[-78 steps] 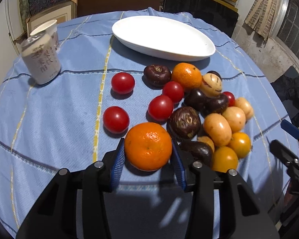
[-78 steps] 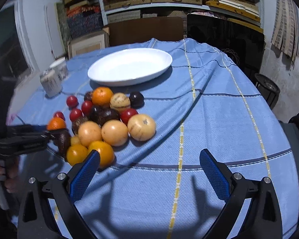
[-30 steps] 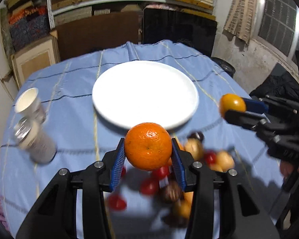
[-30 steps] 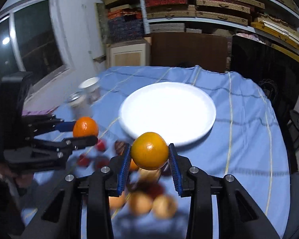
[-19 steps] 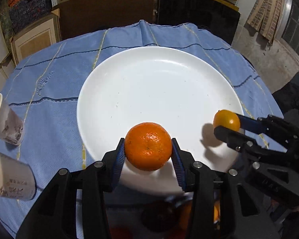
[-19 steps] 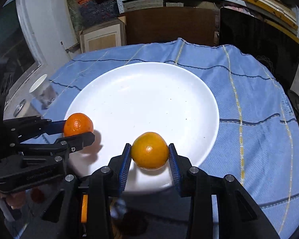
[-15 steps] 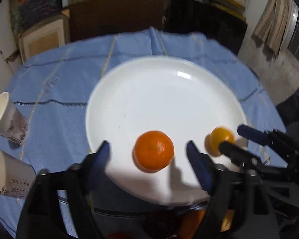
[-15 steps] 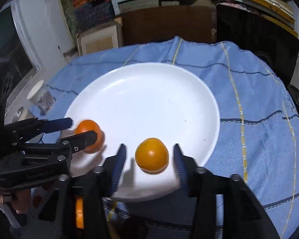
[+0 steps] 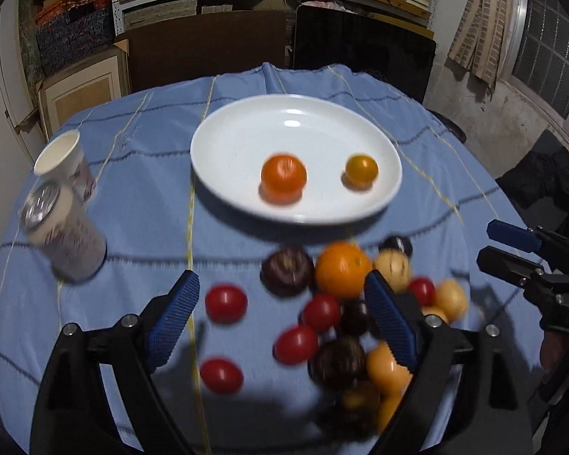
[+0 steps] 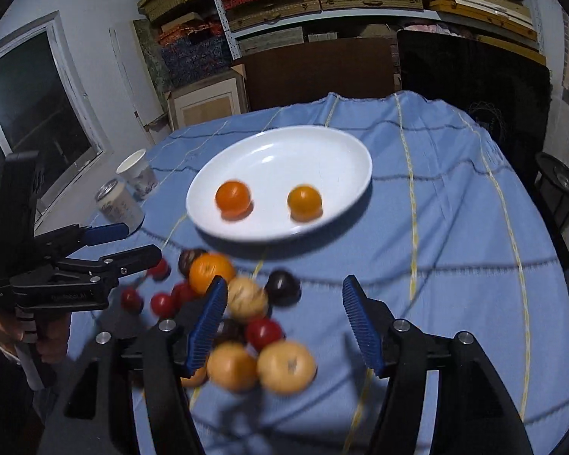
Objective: Organize fruits
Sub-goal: 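Carry both fruits onto the white plate and open both tools, then grasp another orange fruit from the pile with the right tool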
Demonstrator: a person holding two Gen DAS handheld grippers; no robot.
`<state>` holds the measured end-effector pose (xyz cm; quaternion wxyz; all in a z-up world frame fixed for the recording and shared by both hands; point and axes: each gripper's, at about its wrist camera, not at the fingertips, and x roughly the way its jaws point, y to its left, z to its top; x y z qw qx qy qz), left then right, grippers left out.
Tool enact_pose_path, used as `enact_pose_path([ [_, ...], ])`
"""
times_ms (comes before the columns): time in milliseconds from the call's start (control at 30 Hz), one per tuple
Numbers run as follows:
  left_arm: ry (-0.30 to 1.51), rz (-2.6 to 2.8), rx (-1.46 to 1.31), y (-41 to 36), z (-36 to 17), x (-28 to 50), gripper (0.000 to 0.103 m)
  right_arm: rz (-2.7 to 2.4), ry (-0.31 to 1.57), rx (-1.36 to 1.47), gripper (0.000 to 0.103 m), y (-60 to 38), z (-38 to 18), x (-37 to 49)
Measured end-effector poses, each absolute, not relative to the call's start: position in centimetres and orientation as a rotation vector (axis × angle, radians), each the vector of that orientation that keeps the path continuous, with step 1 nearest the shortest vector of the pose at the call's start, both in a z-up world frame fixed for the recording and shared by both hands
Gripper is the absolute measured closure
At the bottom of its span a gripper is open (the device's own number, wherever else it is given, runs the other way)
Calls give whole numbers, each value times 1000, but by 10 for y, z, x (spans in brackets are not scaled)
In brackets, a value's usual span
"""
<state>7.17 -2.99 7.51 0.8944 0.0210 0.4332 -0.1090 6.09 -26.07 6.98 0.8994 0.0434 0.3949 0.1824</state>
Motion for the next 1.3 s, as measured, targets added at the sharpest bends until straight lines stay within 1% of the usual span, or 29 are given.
enact_pose_path([
  [267, 926, -186, 46, -17, 56, 8, 15, 420, 840, 44, 39, -240, 51, 8],
  [333, 934, -178, 30, -11, 53, 0, 13, 443, 846, 8, 39, -227, 48, -1],
  [533, 956, -129, -13, 5, 42, -16, 13, 519, 882, -57, 39, -196, 39, -15],
  [700, 974, -125, -32, 15, 35, -19, 13, 540, 919, -109, 44, -175, 28, -16],
  [733, 979, -124, -34, 16, 33, -18, 13, 543, 926, -117, 47, -172, 27, -16],
  [767, 982, -124, -37, 16, 32, -18, 13, 548, 933, -126, 52, -169, 25, -16],
  [867, 987, -135, -39, 16, 30, -17, 13, 552, 950, -150, 60, -159, 18, -13],
  [900, 986, -138, -38, 17, 30, -17, 13, 543, 951, -152, 60, -156, 17, -10],
  [967, 986, -142, -38, 16, 30, -17, 13, 536, 948, -142, 65, -154, 17, -7],
  [1300, 984, -199, -21, -1, 35, -22, 13, 514, 934, -104, 66, -172, 20, -12],
])
